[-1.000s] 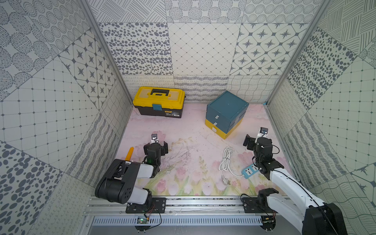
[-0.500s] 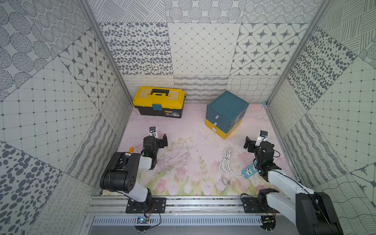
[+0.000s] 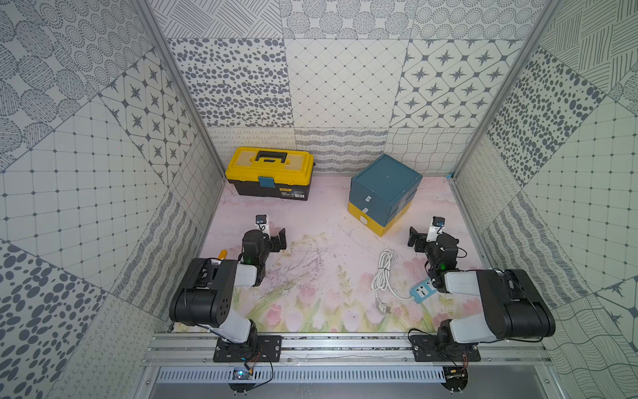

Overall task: Please place the pencils in the drawer according to their color
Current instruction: Reset both arms

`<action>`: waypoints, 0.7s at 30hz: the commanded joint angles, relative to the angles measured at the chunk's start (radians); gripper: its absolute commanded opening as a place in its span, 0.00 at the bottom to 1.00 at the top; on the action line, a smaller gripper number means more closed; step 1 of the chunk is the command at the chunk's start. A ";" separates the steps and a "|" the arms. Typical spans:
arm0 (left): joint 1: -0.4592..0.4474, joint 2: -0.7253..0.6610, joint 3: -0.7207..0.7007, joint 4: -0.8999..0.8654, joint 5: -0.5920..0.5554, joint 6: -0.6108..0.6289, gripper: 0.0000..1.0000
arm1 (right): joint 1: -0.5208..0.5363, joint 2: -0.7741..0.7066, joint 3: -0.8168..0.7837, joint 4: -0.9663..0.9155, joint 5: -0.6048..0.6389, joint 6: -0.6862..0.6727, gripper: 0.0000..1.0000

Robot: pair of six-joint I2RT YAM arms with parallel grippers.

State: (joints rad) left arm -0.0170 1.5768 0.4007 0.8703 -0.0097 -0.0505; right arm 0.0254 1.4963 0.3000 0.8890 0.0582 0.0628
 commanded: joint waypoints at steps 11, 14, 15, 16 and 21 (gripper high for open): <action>0.005 0.005 0.007 -0.005 0.034 0.003 1.00 | -0.013 0.056 0.100 -0.040 -0.050 -0.007 0.98; 0.006 0.004 0.009 -0.006 0.033 0.003 1.00 | -0.013 0.056 0.101 -0.041 -0.049 -0.008 0.99; 0.006 0.004 0.008 -0.006 0.034 0.003 1.00 | -0.013 0.056 0.101 -0.041 -0.048 -0.008 0.99; 0.006 0.005 0.008 -0.006 0.033 0.003 1.00 | -0.013 0.056 0.102 -0.041 -0.048 -0.009 0.99; 0.005 0.005 0.008 -0.006 0.034 0.004 1.00 | -0.010 0.056 0.104 -0.042 -0.044 -0.009 0.99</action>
State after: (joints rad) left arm -0.0170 1.5768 0.4007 0.8703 -0.0029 -0.0505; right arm 0.0154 1.5459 0.3950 0.8303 0.0082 0.0521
